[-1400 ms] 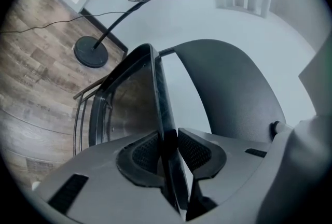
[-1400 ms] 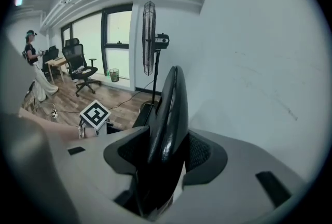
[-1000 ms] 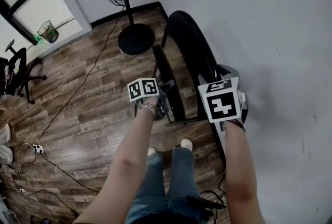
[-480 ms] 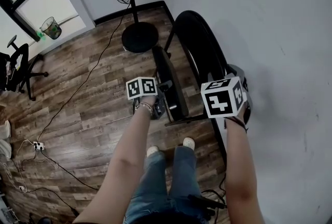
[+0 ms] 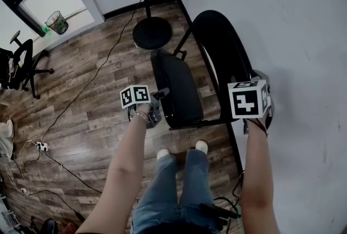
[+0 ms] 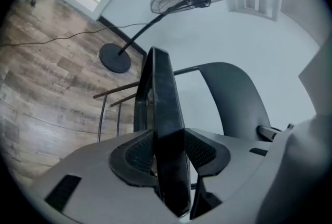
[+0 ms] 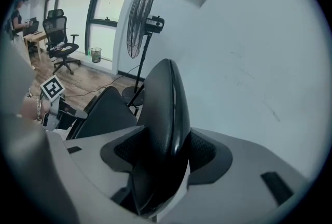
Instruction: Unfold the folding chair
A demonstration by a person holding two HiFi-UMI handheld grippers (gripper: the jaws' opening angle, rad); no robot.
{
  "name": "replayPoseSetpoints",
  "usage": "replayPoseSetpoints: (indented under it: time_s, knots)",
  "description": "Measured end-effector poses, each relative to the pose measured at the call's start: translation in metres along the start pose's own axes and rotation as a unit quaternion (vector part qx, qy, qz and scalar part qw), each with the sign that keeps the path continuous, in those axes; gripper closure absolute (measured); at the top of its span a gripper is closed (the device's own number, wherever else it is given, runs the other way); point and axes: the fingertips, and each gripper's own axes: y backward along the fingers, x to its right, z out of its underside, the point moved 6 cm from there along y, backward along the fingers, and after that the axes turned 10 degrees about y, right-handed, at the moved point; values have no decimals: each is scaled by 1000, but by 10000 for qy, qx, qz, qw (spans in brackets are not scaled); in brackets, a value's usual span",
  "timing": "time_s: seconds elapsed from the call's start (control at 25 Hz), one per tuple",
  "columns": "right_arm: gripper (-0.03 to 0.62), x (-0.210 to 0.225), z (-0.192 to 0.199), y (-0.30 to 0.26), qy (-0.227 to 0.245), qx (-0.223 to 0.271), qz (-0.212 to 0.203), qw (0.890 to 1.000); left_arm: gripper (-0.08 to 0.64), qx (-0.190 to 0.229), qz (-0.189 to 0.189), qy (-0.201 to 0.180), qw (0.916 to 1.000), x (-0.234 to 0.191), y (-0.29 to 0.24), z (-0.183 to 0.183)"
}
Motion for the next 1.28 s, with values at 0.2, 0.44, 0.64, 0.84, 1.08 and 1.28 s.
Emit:
replayPoseSetpoints:
  time_s: [0.2,0.44,0.64,0.84,1.08,1.28]
  knots:
    - [341,-1,6,-11,-108,-108,39,9999,402,352,91,461,9983,-36,20,-4]
    - [325,-2,14,-23,-243,-274,144,9992,391,401,9,480,9980,-63,29,-8]
    - [314,-11,18,-31,-282,-344,183,9988,385,448,-15,569,9974,-92,41,-12]
    - [305,-20,22,-38,-310,-386,204,9986,380,548,-45,676,9962,-120,54,-13]
    - [302,-29,24,-39,-359,-426,198,9983,367,706,-157,759,9945,-151,73,-15]
    - [299,-37,17,-39,-297,-325,253,9987,364,899,-240,811,9923,-175,87,-21]
